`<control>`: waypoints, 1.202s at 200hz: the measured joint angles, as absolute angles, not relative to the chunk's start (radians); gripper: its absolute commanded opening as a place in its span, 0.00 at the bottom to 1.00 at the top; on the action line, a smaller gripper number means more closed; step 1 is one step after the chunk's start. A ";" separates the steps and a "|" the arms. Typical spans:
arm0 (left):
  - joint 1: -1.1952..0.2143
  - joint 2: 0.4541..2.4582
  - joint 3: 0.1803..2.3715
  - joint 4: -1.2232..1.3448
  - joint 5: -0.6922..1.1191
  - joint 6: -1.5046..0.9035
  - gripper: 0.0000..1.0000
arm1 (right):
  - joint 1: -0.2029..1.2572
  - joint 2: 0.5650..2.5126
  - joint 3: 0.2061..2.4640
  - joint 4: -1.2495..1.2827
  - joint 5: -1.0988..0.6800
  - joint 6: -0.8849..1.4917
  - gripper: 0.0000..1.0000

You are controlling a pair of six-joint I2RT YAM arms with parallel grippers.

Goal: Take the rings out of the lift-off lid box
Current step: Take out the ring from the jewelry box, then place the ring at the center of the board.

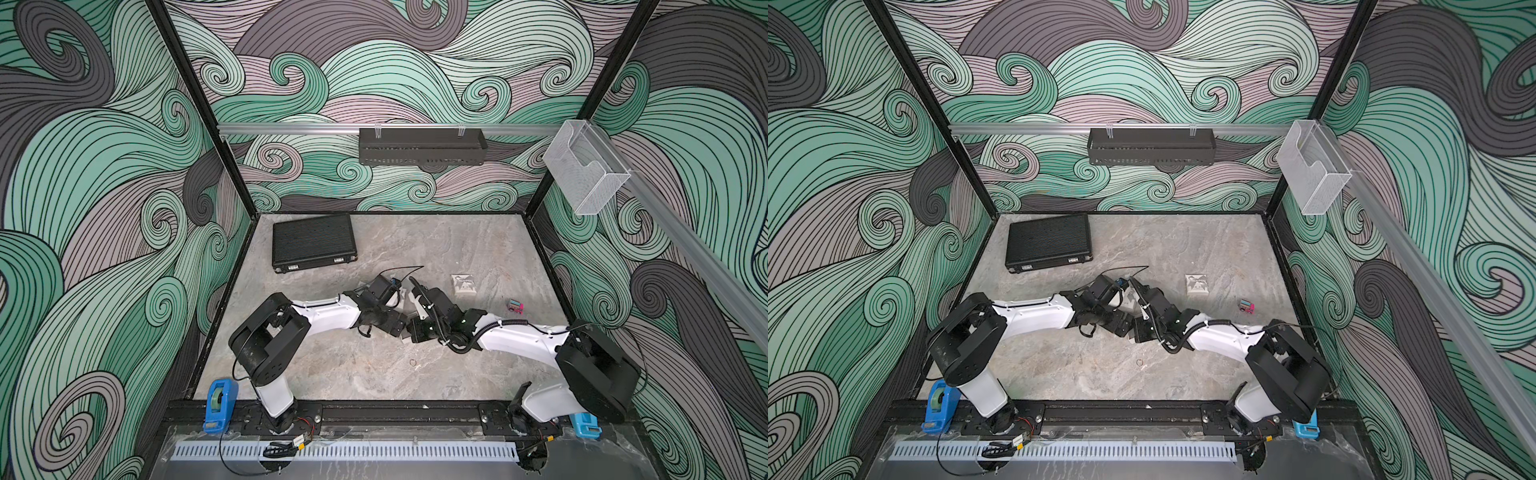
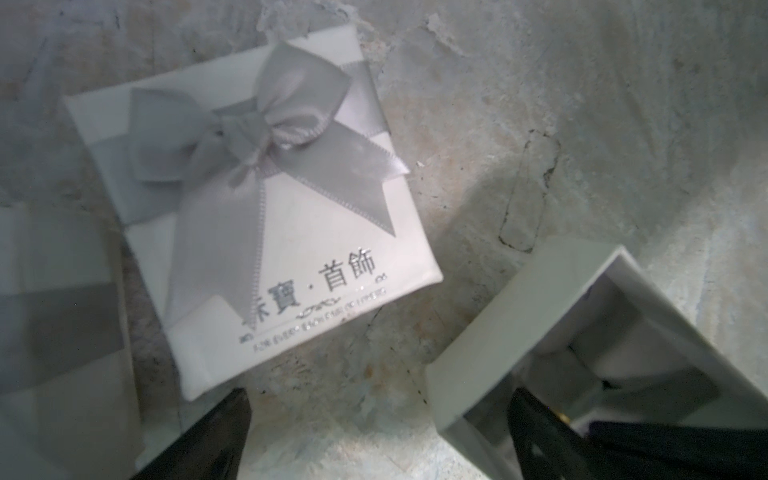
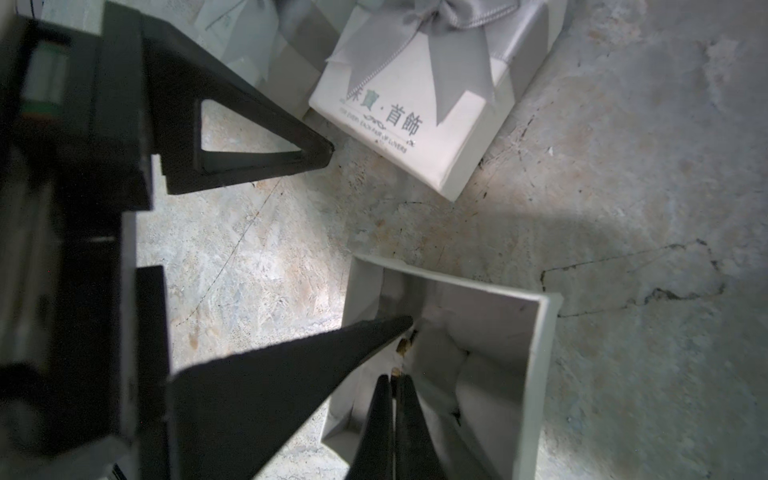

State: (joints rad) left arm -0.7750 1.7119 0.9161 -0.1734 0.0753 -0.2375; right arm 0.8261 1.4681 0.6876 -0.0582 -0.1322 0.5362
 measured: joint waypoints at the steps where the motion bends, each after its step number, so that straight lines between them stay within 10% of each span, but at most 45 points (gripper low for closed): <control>1: -0.775 1.712 0.916 -0.173 0.075 -0.237 0.98 | 0.826 1.467 0.687 -0.057 -0.132 0.537 0.00; 240: -0.775 1.529 0.930 -0.260 -0.001 -0.202 0.98 | 0.825 0.978 0.431 -0.231 -0.270 0.598 0.00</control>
State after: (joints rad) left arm -0.7750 1.5291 0.9302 -0.2604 -0.0013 -0.2020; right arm 0.8253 0.9779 0.4313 -0.2314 -0.2695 0.5976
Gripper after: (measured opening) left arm 0.979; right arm 0.053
